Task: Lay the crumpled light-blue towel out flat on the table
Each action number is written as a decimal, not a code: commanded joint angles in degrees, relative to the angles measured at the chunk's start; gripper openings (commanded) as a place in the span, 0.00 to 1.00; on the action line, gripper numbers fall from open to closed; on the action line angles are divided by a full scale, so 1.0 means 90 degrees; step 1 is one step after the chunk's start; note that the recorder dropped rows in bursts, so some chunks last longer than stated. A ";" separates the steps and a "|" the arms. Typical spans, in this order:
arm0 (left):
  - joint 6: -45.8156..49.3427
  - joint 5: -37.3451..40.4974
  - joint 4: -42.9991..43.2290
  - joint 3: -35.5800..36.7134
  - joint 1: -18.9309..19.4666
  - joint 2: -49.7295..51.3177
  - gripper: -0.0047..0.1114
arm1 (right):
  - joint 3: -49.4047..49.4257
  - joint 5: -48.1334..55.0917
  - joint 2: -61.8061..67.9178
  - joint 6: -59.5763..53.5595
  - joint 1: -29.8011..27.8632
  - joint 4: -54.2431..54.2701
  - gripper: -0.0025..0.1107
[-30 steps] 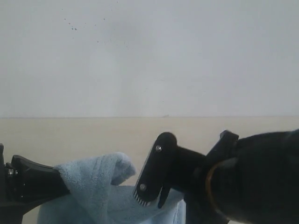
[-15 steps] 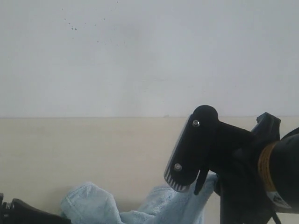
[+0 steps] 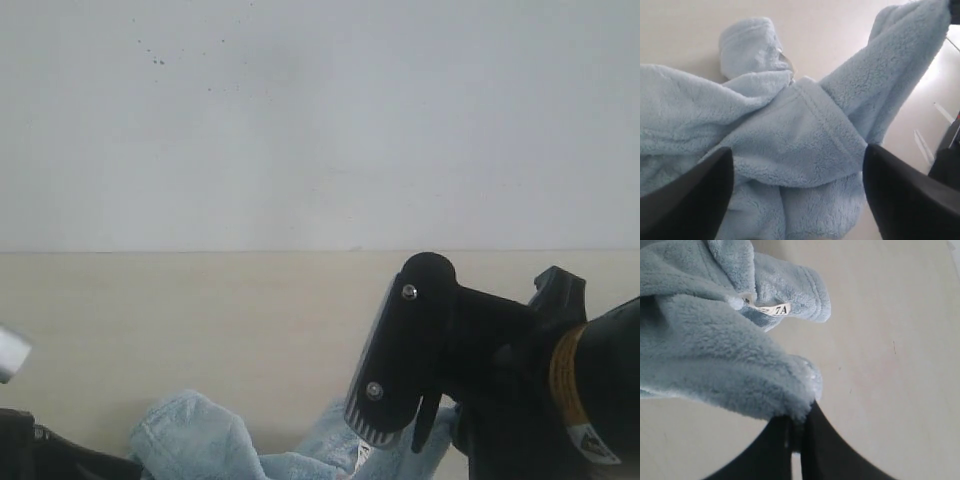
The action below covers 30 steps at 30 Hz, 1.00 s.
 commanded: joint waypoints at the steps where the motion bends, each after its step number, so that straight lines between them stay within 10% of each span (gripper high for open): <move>1: 0.0414 -0.0201 -0.0136 0.0029 -0.0002 0.0556 0.62 | -0.0015 -0.0159 -0.0042 -0.0053 -0.0021 0.0074 0.02; 30: 0.1011 0.0506 -0.0909 -0.1857 -0.1766 0.3340 0.62 | -0.0015 -0.0108 -0.0042 -0.0008 -0.0021 0.0097 0.02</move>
